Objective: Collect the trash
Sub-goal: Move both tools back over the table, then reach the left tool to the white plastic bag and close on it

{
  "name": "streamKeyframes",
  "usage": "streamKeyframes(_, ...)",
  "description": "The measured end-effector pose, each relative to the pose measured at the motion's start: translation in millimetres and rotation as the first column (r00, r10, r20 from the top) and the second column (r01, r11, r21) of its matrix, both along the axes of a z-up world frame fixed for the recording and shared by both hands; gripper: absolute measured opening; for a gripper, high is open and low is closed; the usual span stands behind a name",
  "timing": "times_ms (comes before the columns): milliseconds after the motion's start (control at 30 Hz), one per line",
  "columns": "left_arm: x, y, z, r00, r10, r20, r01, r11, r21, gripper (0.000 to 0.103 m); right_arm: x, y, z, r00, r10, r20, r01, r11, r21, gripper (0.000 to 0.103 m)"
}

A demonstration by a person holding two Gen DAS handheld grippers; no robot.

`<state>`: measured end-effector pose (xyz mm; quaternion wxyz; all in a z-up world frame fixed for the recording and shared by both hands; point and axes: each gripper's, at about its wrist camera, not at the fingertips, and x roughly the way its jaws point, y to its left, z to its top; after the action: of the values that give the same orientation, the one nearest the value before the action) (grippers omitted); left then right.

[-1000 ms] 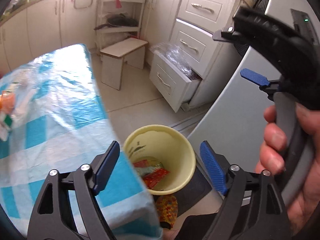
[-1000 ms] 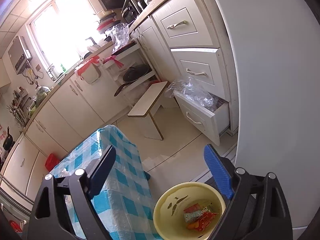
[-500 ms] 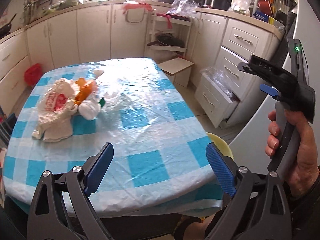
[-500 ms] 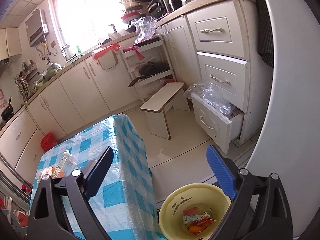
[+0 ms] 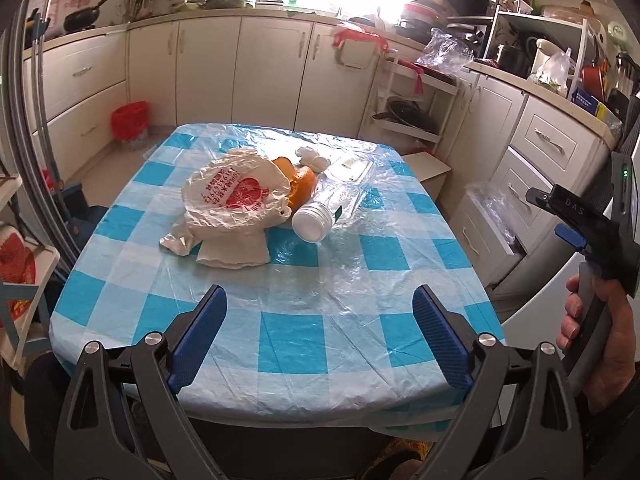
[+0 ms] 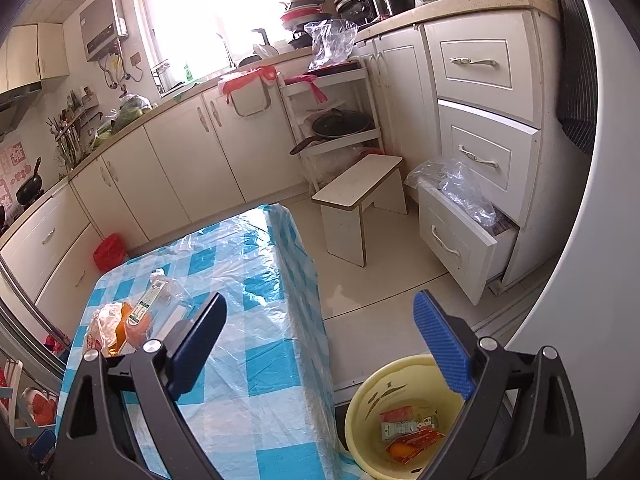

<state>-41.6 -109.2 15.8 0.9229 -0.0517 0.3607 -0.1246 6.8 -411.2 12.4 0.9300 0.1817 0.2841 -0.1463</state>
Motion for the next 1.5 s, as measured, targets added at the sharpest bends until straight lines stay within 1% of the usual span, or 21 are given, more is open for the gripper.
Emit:
streamKeyframes(133, -2.3, 0.5, 2.1, 1.0, -0.003, 0.013, 0.003, 1.0, 0.006, 0.09, 2.7, 9.0, -3.0, 1.0, 0.014, -0.015, -0.014, 1.0, -0.002, 0.091)
streamKeyframes(367, -5.8, 4.2, 5.4, 0.999, 0.007, 0.037, -0.008, 1.0, 0.022, 0.09, 3.9, 26.7, -2.9, 0.998, 0.06, -0.02, -0.06, 0.998, -0.035, 0.091)
streamKeyframes(733, -3.9, 8.8, 3.7, 0.999, 0.024, 0.041, -0.025, 0.999, 0.041, 0.09, 11.9, 55.5, -3.2, 0.99, 0.135, -0.027, -0.137, 0.988, -0.073, 0.091)
streamKeyframes(1100, 4.3, 15.6, -4.8, 0.998, 0.044, 0.035, -0.046, 0.997, 0.064, 0.09, 22.9, 79.4, -6.9, 0.981, 0.191, -0.039, -0.194, 0.978, -0.082, 0.091)
streamKeyframes(1333, 25.1, 27.3, -16.6, 0.998, 0.048, 0.049, -0.054, 0.99, 0.128, 0.09, 30.2, 94.5, -12.9, 0.971, 0.231, -0.057, -0.235, 0.969, -0.08, 0.091)
streamKeyframes(1500, 50.5, 27.1, -27.7, 0.999, 0.016, 0.044, -0.024, 0.978, 0.208, 0.09, 33.0, 105.9, -14.9, 0.962, 0.266, -0.059, -0.27, 0.96, -0.075, 0.091)
